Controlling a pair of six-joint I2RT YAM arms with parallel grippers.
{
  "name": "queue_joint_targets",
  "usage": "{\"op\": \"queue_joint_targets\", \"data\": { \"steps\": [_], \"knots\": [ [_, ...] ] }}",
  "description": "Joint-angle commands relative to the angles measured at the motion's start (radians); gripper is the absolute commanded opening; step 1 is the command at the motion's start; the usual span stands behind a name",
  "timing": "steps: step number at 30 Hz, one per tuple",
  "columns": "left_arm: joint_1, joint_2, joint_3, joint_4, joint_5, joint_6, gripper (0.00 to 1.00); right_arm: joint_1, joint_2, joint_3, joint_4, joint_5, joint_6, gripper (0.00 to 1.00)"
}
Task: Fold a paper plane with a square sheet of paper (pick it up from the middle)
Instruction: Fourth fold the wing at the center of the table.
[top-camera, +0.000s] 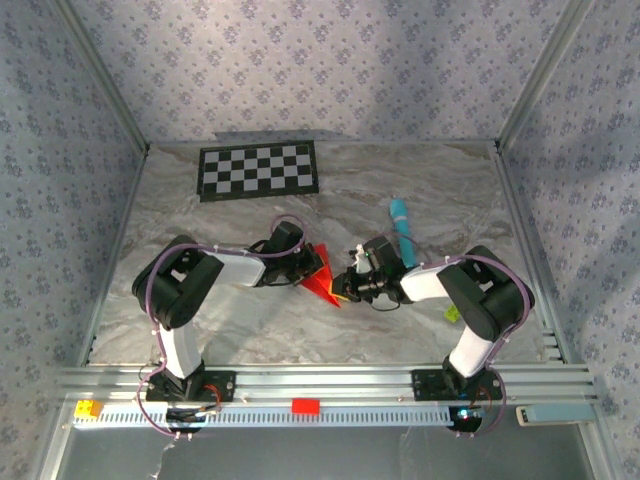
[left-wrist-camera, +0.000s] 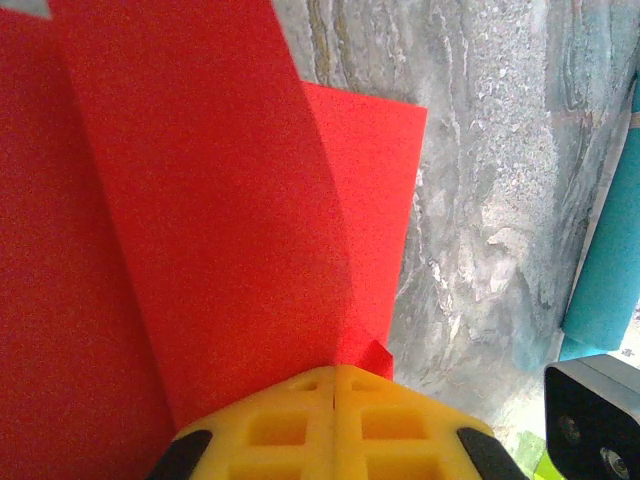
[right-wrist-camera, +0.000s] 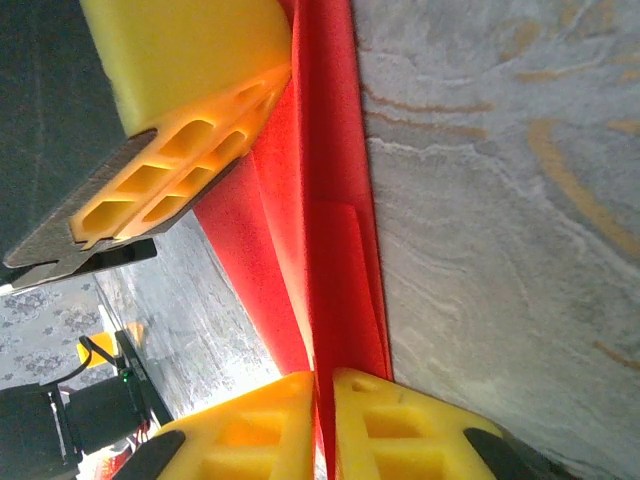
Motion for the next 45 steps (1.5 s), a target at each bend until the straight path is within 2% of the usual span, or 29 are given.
{"op": "queue_joint_targets", "data": {
  "steps": [1, 9, 16, 26, 32, 36, 41, 45],
  "knots": [
    [0.0, 0.033, 0.003, -0.045, -0.003, 0.012, 0.0, -0.011, -0.001, -0.028, -0.114, -0.007, -0.016, 0.15],
    [0.001, 0.032, -0.003, -0.043, -0.004, 0.008, 0.0, -0.014, -0.029, -0.022, -0.186, -0.004, -0.044, 0.18],
    [0.001, 0.031, -0.006, -0.043, -0.005, 0.008, 0.0, -0.019, 0.006, -0.022, -0.201, -0.011, -0.048, 0.13],
    [0.001, 0.026, -0.01, -0.044, -0.004, 0.007, 0.0, -0.022, -0.049, -0.01, -0.303, -0.012, -0.091, 0.18],
    [0.001, 0.026, -0.014, -0.039, -0.003, 0.006, 0.0, -0.023, -0.011, -0.012, -0.297, -0.019, -0.101, 0.11],
    [0.001, 0.023, -0.015, -0.037, -0.004, 0.005, 0.0, -0.022, -0.016, -0.007, -0.296, -0.017, -0.098, 0.11],
    [0.0, 0.022, -0.015, -0.038, -0.004, 0.004, 0.0, -0.014, -0.057, 0.011, -0.328, -0.032, -0.117, 0.17],
    [0.001, 0.02, -0.018, -0.037, -0.004, 0.003, 0.0, -0.005, -0.059, 0.017, -0.375, -0.022, -0.152, 0.17]
  ]
}}
